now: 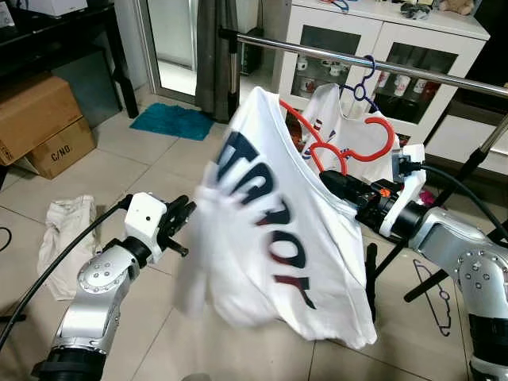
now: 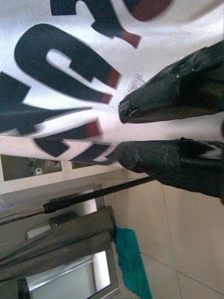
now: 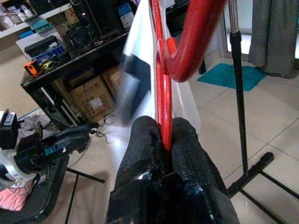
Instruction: Hang hanger
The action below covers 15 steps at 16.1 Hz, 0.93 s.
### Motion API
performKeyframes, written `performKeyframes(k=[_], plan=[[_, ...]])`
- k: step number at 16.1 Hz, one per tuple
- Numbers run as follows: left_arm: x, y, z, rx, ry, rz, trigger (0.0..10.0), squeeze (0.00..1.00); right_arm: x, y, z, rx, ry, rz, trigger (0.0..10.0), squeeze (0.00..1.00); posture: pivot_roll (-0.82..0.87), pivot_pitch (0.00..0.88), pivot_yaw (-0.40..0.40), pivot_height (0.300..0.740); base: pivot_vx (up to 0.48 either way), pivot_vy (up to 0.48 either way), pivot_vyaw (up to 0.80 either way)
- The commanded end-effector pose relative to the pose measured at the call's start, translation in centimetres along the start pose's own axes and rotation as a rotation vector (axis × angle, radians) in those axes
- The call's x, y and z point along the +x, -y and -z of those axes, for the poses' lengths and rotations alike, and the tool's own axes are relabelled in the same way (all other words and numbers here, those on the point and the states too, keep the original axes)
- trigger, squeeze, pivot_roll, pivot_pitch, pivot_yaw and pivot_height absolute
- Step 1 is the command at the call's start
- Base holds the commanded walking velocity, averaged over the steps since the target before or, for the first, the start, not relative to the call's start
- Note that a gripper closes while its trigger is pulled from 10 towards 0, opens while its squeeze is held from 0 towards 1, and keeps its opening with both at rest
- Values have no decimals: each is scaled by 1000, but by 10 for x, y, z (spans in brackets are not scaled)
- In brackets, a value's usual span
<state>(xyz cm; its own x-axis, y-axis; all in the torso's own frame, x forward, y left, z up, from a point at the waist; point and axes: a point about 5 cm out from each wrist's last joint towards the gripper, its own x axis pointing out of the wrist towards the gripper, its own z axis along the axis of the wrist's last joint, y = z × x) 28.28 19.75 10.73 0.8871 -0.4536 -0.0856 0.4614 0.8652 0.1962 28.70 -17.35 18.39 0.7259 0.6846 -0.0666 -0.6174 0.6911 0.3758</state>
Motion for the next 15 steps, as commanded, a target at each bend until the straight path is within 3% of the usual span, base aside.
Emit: performKeyframes(k=[1,4,6,12,13,14,15], plan=[[1,4,-2,7,4,27,10000,1000,-1,-3,-11,-43,34,-7,10000,0,80,0,-47,740,0,0,0],[0,3,-2,20,-5,42,10000,1000,1,-2,-10,-126,-16,11,10000,0,84,0,-49,740,0,0,0],[7,-1,-15,32,27,36,10000,1000,4,-3,-9,-160,-39,15,10000,0,86,0,-51,740,0,0,0],[49,2,-69,-39,174,90,10000,1000,13,-17,-5,-197,-67,-37,10000,0,76,0,-45,740,0,0,0],[54,1,-74,-50,182,80,10000,714,13,-18,-4,-193,-65,-46,10000,0,76,0,-45,740,0,0,0],[59,1,-79,-40,184,78,10000,0,14,-20,-3,-189,-65,-53,10000,0,76,0,-41,740,0,0,0],[62,1,-81,-20,176,72,10000,0,15,-21,-2,-188,-66,-58,10000,0,74,0,-34,740,0,0,0]])
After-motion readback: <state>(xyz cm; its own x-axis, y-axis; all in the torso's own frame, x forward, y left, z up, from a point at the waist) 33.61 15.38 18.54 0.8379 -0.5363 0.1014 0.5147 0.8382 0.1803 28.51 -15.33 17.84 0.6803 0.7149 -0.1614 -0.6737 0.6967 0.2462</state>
